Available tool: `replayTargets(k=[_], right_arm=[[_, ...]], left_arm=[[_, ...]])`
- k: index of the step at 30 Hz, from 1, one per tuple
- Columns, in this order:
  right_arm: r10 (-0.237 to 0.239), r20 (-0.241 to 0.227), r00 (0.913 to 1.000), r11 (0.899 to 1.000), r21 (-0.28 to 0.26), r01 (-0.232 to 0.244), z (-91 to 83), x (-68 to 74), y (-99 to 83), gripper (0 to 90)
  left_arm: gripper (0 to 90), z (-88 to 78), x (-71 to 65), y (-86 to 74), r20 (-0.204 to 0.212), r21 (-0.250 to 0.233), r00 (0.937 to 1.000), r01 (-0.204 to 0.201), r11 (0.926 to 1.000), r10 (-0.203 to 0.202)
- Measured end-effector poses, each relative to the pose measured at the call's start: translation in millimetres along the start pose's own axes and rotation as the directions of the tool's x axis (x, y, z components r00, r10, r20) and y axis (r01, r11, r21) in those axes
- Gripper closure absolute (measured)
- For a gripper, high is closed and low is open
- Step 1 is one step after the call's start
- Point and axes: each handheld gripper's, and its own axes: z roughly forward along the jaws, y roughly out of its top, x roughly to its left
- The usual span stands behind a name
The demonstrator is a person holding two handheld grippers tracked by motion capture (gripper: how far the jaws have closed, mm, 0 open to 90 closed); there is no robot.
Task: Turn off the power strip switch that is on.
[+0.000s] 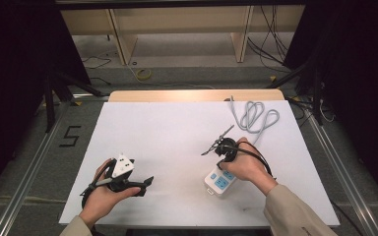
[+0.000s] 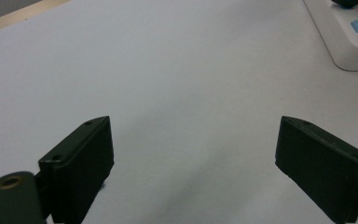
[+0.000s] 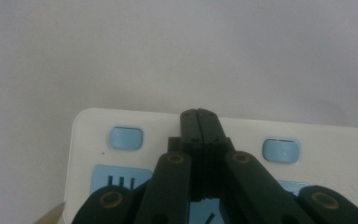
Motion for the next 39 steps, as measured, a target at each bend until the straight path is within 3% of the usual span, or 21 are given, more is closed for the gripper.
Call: replayTargets(k=[39], right_arm=[[-0.005, -0.010, 0.9999, 1.000, -0.012, 0.005, -1.8, -1.3, -0.4, 90.0]], left_arm=[[11.0, 0.6, 0.1, -0.1, 0.000, 0.000, 1.0000, 0.000, 1.0000, 0.000]])
